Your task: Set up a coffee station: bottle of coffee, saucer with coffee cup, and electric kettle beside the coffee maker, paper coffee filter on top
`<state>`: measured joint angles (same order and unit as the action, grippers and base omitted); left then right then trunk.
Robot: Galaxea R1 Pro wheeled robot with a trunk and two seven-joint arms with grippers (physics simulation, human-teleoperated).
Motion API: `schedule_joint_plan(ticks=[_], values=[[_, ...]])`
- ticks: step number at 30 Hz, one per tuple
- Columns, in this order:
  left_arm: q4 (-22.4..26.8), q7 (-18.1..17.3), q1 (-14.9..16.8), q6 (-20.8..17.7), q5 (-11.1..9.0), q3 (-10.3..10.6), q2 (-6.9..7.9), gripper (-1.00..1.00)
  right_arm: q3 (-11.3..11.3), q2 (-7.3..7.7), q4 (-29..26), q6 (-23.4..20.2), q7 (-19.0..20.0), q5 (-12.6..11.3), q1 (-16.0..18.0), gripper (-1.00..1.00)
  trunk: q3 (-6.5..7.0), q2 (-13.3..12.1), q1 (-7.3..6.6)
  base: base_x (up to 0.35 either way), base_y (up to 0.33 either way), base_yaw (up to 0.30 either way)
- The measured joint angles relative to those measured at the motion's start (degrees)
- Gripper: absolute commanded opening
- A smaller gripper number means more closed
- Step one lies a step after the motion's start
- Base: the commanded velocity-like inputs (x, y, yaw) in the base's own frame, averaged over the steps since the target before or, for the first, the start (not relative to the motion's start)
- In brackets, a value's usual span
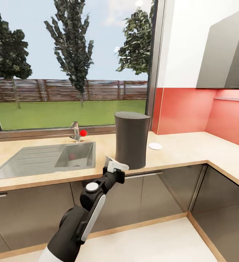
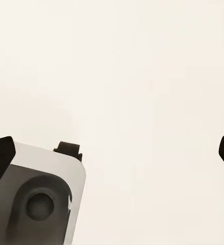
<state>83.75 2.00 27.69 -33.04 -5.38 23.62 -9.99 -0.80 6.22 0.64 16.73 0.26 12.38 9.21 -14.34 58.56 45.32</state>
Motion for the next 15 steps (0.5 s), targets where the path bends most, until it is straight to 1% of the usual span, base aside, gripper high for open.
schedule_joint_plan(ticks=[10,11,15], values=[[0.00,0.00,0.00,0.00,0.01,0.04,0.00,-1.00,0.00,0.00,0.00,0.00,0.00,0.00,0.00,1.00,0.00,0.00,0.00,0.000,0.000,0.000],[0.32,0.12,-0.32,0.31,0.21,-0.26,0.00,-1.00,0.00,0.00,0.01,0.00,0.00,0.00,0.01,1.00,0.00,0.00,0.00,0.000,0.000,0.000],[1.60,0.53,-1.61,0.88,0.92,1.01,0.00,-1.00,-0.02,0.00,0.06,0.01,-0.01,0.01,0.05,1.00,0.00,0.00,0.00,0.000,0.000,0.000]])
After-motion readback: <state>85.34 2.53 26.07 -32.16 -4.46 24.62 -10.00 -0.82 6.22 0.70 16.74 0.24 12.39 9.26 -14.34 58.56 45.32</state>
